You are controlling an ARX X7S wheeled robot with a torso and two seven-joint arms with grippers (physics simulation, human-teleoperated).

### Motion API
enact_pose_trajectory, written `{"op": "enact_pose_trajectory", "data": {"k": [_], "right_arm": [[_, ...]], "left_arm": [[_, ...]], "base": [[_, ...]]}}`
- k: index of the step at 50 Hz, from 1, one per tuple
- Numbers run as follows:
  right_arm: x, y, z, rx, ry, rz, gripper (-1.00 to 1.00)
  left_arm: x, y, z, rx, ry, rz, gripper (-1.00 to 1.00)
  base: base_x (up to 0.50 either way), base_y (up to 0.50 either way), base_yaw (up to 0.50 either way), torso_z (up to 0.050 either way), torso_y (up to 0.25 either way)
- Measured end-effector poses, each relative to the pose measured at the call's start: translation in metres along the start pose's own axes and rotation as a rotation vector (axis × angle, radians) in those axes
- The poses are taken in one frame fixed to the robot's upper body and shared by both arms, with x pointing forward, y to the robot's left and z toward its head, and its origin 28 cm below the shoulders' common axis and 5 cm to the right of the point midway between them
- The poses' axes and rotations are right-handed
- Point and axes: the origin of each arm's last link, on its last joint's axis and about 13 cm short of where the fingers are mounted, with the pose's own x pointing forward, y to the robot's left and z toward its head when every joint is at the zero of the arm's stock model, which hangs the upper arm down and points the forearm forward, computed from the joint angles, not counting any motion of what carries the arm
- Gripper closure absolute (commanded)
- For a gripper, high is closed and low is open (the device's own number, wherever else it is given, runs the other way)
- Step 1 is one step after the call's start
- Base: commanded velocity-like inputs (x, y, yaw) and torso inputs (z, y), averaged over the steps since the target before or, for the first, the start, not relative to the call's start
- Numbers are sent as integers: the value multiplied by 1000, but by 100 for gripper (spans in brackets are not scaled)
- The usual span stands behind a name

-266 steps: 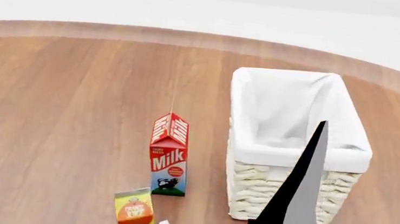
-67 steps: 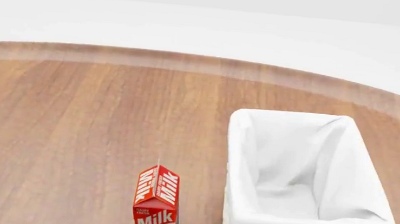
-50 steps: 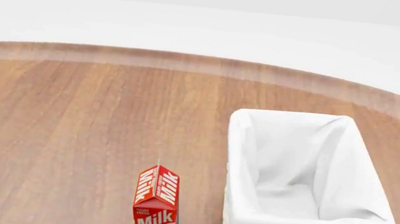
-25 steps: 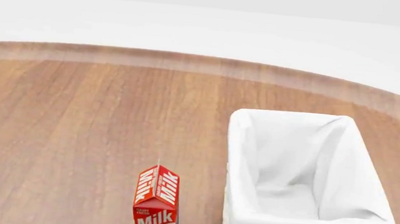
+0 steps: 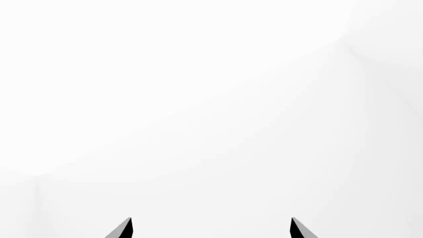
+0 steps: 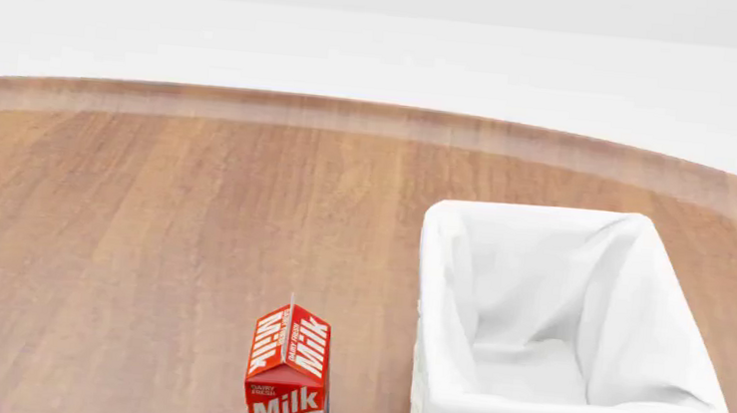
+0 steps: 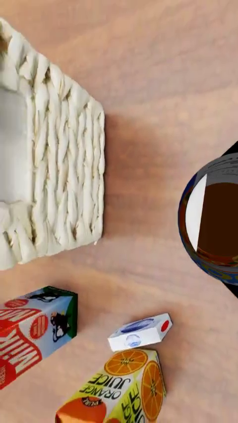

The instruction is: Pick up the alphabet soup and the tomato sauce, and put them in the basket.

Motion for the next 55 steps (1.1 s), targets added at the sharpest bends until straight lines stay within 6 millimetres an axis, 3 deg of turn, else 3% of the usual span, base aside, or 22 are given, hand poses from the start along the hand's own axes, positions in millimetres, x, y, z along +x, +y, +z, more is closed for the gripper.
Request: {"op": "enact_pose_trajectory", "data": {"k": [13, 39, 49, 55], "right_arm": [[-13, 1, 52, -6, -212, 5, 100], [-13, 21, 145, 40, -497, 70, 100], [-5, 24, 183, 53, -583, 56, 100], [11, 23, 207, 56, -614, 27, 100]], "left_arm": [[1, -1, 0, -2, -2, -1, -100], [-1, 0, 0, -6, -1, 2, -100], [-1, 1, 0, -6, 1, 2, -100], [-1, 1, 0, -4, 2, 3, -100]], "base": [[0, 0, 0, 0, 0], [0, 0, 0, 0, 0], [0, 0, 0, 0, 1], [0, 0, 0, 0, 0]]}}
